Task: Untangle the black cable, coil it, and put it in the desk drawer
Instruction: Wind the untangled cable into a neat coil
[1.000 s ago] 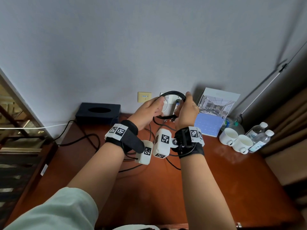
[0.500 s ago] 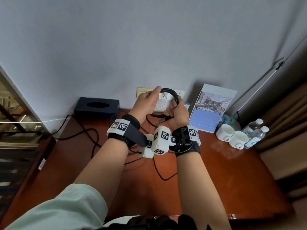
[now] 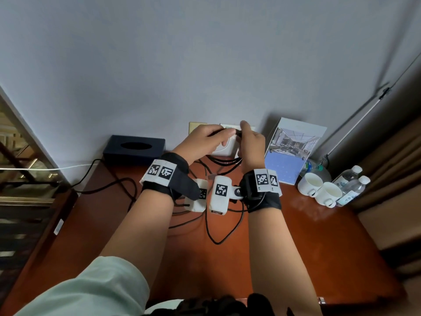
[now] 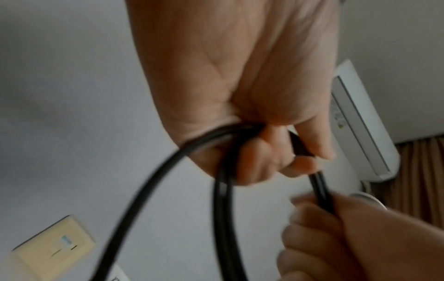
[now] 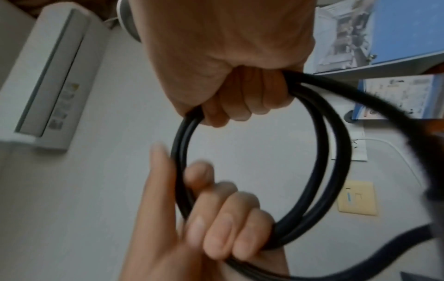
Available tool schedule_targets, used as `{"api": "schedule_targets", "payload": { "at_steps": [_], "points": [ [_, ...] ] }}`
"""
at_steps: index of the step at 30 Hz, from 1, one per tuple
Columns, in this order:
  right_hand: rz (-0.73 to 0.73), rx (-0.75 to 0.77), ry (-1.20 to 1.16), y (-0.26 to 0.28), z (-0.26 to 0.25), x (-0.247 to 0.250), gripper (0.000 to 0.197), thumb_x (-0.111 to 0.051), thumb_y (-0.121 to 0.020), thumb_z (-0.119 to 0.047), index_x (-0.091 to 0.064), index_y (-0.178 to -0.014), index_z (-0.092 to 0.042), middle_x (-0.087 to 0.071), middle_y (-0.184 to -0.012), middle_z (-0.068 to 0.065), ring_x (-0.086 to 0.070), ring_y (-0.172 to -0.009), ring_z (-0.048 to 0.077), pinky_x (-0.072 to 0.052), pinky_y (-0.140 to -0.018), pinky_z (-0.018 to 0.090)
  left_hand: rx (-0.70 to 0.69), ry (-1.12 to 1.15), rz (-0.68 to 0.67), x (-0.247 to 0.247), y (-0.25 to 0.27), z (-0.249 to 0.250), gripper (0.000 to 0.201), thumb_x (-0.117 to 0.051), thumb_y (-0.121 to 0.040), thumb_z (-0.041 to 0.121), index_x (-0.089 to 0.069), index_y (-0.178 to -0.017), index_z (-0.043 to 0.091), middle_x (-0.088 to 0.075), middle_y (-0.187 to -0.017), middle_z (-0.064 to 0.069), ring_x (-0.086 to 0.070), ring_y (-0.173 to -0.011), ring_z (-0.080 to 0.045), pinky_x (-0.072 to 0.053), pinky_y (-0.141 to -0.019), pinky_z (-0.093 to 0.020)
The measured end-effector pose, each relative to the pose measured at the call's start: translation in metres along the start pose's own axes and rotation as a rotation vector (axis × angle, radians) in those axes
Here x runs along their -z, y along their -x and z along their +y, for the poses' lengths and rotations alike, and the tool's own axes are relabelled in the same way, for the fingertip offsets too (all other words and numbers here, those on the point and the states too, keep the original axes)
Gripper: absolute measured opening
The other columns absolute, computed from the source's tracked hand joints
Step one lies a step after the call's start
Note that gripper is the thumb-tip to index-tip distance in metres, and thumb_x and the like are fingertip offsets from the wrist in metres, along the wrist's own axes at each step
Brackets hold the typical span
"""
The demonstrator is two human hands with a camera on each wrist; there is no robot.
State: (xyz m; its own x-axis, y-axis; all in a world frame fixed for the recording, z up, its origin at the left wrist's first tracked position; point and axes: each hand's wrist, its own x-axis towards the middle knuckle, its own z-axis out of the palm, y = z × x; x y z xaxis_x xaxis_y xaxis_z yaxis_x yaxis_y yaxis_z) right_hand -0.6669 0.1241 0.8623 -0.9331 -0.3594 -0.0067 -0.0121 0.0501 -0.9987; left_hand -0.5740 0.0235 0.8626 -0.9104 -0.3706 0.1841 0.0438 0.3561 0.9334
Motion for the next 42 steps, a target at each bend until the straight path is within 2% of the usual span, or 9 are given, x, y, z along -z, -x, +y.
{"api": "schedule_targets", "payload": {
  "at_steps": [4, 8, 16, 19, 24, 28, 32, 36, 42],
  "points": [
    [0.002, -0.108, -0.339, -0.001, 0.003, 0.003, 0.040, -0.045, -0.089, -0.020, -0.036, -0.050, -0.018, -0.031, -0.042, -0.005, -0.020, -0.038, 0.013, -0.016, -0.041, 0.020, 0.025, 0.337, -0.077, 0.011, 0.005, -0.011, 0.042, -0.041, -0.099, 0.044, -0.060, -0.077, 0.014, -0.037, -0.059, 0.000, -0.053, -0.068, -0.019, -0.039, -0.082, -0.030],
    [-0.067, -0.199, -0.540, -0.005, 0.005, 0.003, 0.040, -0.039, -0.090, -0.021, -0.024, -0.053, -0.021, -0.017, -0.043, -0.007, -0.010, -0.037, 0.011, -0.010, -0.036, 0.020, 0.023, 0.717, -0.244, 0.016, 0.012, -0.025, 0.038, -0.045, -0.094, 0.043, -0.063, -0.096, 0.009, -0.050, -0.081, -0.007, -0.059, -0.089, -0.025, -0.046, -0.087, -0.032],
    [-0.014, -0.486, -0.791, -0.006, 0.013, 0.001, 0.051, -0.032, -0.101, -0.039, -0.025, -0.057, -0.017, -0.018, -0.036, -0.005, -0.015, -0.026, 0.012, -0.013, -0.033, 0.013, 0.005, 0.899, -0.345, 0.002, 0.021, -0.030, 0.104, -0.071, -0.055, 0.074, -0.050, -0.130, 0.005, -0.061, -0.103, -0.002, -0.058, -0.108, -0.020, -0.044, -0.098, -0.031],
    [0.006, -0.539, -0.865, -0.003, 0.019, 0.001, 0.050, -0.027, -0.104, -0.034, -0.029, -0.058, -0.015, -0.022, -0.034, -0.004, -0.019, -0.024, 0.013, -0.015, -0.035, 0.012, 0.024, 0.684, -0.199, -0.008, 0.021, -0.026, 0.093, -0.075, -0.052, 0.072, -0.053, -0.121, 0.013, -0.057, -0.099, 0.005, -0.057, -0.097, -0.013, -0.044, -0.094, -0.028],
    [0.031, -0.568, -0.883, 0.003, 0.024, 0.003, 0.043, -0.027, -0.104, -0.019, -0.039, -0.063, -0.012, -0.030, -0.038, -0.002, -0.029, -0.028, 0.014, -0.025, -0.040, 0.022, 0.003, 0.675, -0.072, -0.013, 0.016, -0.027, 0.022, -0.044, -0.100, 0.025, -0.053, -0.098, 0.005, -0.052, -0.078, 0.002, -0.055, -0.075, -0.014, -0.043, -0.081, -0.026],
    [-0.079, -0.576, -0.876, 0.000, 0.027, -0.002, 0.056, -0.024, -0.104, -0.029, -0.034, -0.051, -0.014, -0.022, -0.032, -0.003, -0.023, -0.025, 0.014, -0.020, -0.050, 0.026, 0.046, 0.563, 0.096, -0.020, 0.009, -0.020, 0.037, -0.036, -0.104, 0.026, -0.042, -0.068, 0.019, -0.029, -0.061, 0.007, -0.030, -0.054, -0.008, -0.034, -0.067, -0.025],
    [-0.335, -0.521, -0.626, -0.009, 0.018, 0.010, 0.062, -0.030, -0.101, -0.033, -0.038, -0.042, -0.016, -0.019, -0.037, -0.004, -0.022, -0.033, 0.014, -0.026, -0.049, 0.025, 0.063, 0.385, 0.193, -0.014, 0.008, -0.019, 0.035, -0.040, -0.103, 0.028, -0.040, -0.069, 0.020, -0.027, -0.052, 0.013, -0.029, -0.046, -0.004, -0.034, -0.055, -0.021],
    [-0.498, -0.216, 0.016, -0.007, -0.009, 0.024, 0.059, -0.035, -0.096, -0.057, -0.045, -0.055, -0.016, -0.020, -0.042, -0.007, -0.017, -0.036, 0.011, -0.023, -0.040, 0.023, 0.059, -0.131, 0.061, -0.005, 0.007, -0.014, 0.029, -0.044, -0.099, 0.038, -0.051, -0.085, 0.014, -0.039, -0.057, 0.005, -0.045, -0.050, -0.012, -0.044, -0.064, -0.031],
    [-0.509, -0.052, 0.488, 0.002, -0.022, 0.016, 0.063, -0.046, -0.084, -0.071, -0.045, -0.059, -0.014, -0.034, -0.039, -0.007, -0.034, -0.037, 0.015, -0.033, -0.053, 0.027, 0.094, -0.544, -0.120, 0.002, 0.002, 0.000, 0.029, -0.040, -0.101, 0.036, -0.050, -0.094, 0.009, -0.048, -0.070, 0.001, -0.051, -0.054, -0.014, -0.039, -0.057, -0.025]
  ]
}}
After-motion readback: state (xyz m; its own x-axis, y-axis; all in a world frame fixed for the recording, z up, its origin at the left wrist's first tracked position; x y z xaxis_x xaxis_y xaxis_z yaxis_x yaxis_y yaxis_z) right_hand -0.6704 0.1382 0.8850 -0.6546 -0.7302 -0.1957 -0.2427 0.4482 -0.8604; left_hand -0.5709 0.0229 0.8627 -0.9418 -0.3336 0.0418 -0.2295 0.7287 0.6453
